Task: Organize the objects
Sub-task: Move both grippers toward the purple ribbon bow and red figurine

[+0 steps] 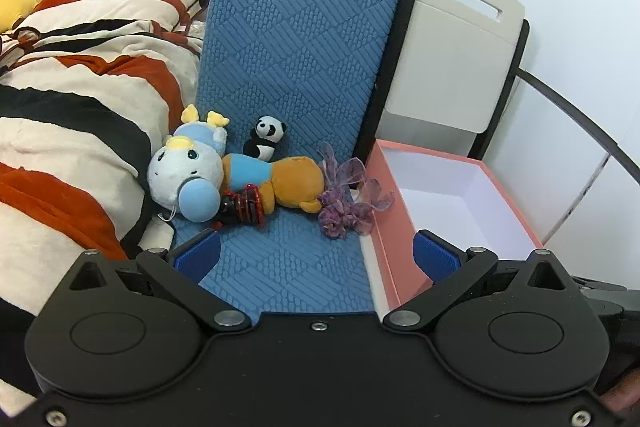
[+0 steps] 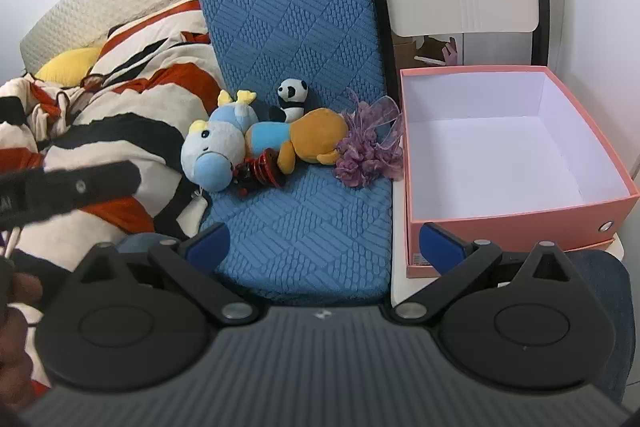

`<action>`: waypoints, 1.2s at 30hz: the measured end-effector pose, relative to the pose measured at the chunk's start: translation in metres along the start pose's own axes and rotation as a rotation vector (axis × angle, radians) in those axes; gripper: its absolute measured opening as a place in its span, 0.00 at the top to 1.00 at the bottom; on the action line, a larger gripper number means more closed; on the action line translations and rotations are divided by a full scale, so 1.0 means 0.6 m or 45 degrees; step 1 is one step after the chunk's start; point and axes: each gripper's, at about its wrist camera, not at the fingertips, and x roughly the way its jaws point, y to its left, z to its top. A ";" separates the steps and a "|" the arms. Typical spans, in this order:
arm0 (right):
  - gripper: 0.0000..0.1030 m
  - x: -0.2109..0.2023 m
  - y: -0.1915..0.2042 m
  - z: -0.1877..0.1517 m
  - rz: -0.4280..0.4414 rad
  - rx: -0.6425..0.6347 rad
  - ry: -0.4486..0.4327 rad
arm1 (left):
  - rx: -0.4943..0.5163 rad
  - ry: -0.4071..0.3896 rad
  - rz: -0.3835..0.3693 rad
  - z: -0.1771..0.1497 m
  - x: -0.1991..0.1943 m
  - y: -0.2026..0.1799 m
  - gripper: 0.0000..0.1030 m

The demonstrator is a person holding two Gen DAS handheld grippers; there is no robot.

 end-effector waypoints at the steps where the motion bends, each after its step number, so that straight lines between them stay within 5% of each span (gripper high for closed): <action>1: 0.00 0.000 -0.001 -0.002 -0.002 0.005 -0.002 | 0.001 0.002 -0.003 -0.001 0.001 0.000 0.00; 20: 0.00 0.007 -0.032 -0.018 -0.080 0.039 0.033 | 0.024 0.004 -0.026 -0.006 0.009 -0.015 0.00; 36: 0.00 0.003 -0.025 -0.022 0.051 0.021 -0.009 | 0.069 -0.046 -0.016 -0.009 0.004 -0.035 0.00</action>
